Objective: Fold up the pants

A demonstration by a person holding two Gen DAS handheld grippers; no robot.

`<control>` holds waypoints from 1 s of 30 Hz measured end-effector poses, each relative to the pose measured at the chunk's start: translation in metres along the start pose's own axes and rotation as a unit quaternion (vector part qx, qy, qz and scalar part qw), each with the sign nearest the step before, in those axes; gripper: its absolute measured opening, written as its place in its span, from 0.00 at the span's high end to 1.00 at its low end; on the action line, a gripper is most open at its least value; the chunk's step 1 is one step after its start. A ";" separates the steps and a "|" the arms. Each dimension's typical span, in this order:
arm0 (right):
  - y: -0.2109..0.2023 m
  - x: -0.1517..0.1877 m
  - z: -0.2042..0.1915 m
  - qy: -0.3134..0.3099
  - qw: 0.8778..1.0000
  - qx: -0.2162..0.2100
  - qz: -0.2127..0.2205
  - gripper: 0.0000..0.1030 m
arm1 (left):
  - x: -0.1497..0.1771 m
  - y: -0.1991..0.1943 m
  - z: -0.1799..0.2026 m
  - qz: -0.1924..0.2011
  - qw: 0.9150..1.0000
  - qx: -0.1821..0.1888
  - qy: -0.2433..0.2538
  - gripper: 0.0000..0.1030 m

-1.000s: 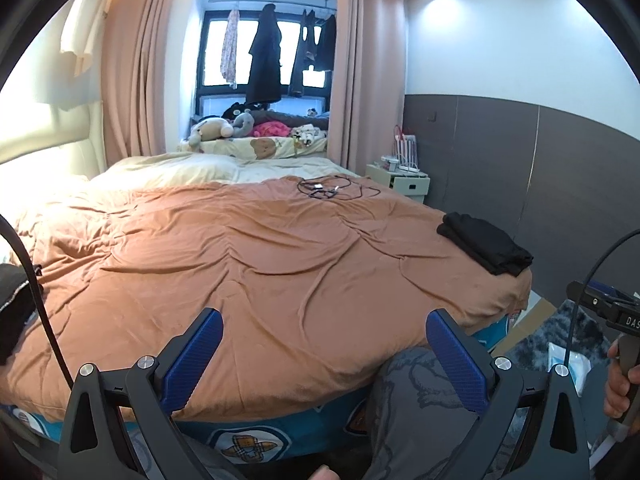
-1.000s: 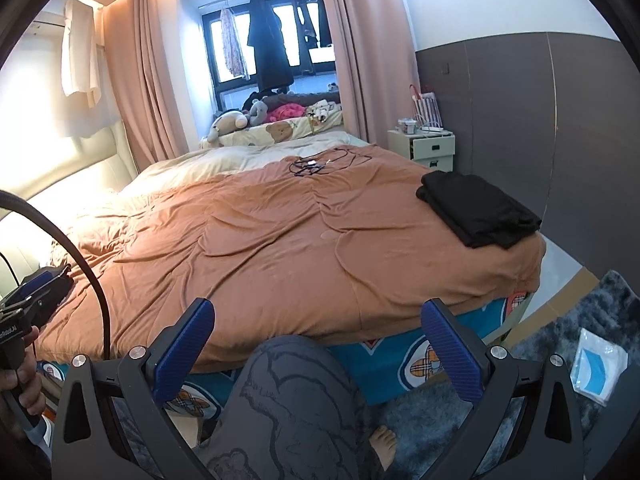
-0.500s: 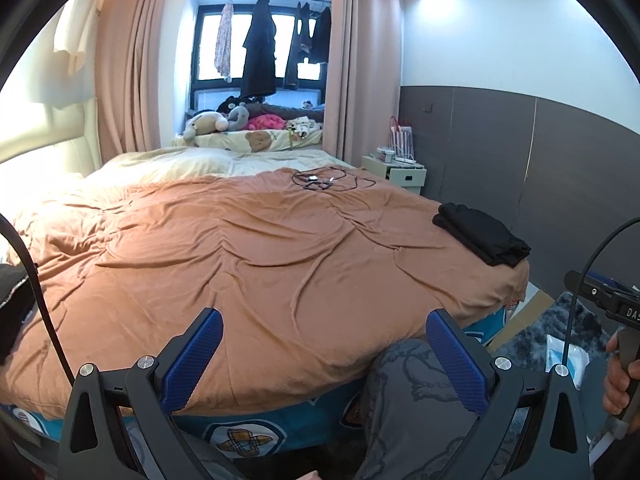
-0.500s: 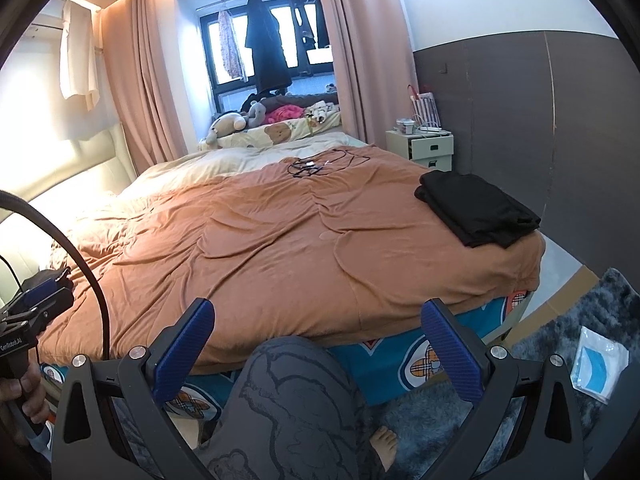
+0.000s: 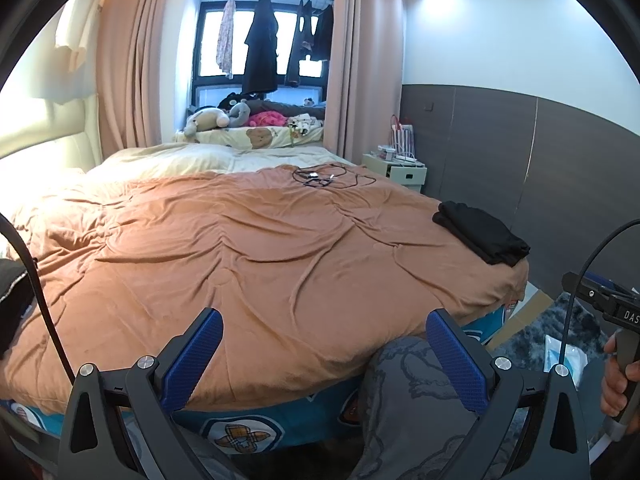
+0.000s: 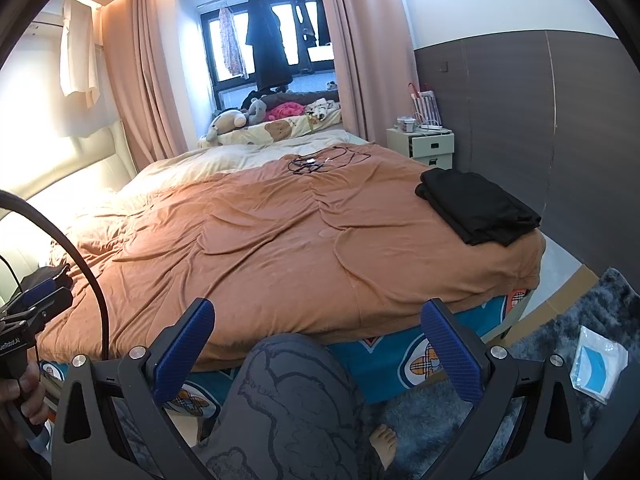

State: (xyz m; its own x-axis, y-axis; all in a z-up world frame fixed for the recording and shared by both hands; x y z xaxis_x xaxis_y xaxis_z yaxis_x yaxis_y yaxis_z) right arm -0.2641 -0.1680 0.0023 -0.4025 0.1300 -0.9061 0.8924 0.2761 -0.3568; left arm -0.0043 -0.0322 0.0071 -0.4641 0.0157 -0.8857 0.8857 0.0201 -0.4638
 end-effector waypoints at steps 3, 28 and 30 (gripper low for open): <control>-0.001 -0.001 0.002 0.000 1.000 -0.001 0.000 0.00 | 0.000 0.000 -0.001 0.000 1.000 -0.001 -0.003 0.00; 0.000 -0.005 0.007 -0.011 1.000 0.008 -0.003 0.00 | 0.002 -0.002 -0.001 0.002 1.000 -0.003 -0.007 0.00; 0.001 -0.006 0.008 -0.013 1.000 0.007 -0.004 0.00 | 0.002 -0.002 0.000 0.002 1.000 -0.005 -0.006 0.00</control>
State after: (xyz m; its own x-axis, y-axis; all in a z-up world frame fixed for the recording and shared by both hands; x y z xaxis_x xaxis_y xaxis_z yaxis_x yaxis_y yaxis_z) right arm -0.2594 -0.1763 0.0061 -0.4047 0.1033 -0.9086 0.8921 0.2629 -0.3675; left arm -0.0066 -0.0322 0.0065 -0.4600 0.0040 -0.8879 0.8876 0.0304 -0.4596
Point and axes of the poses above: each gripper's, at about its wrist camera, not at the fingertips, and y roughly the way its jaws point, z to its right, x to its underside, the point moved 1 cm from there along y, roughly the way its jaws point, and after that the axes turned 13 degrees about -x, right-handed, at the moved point
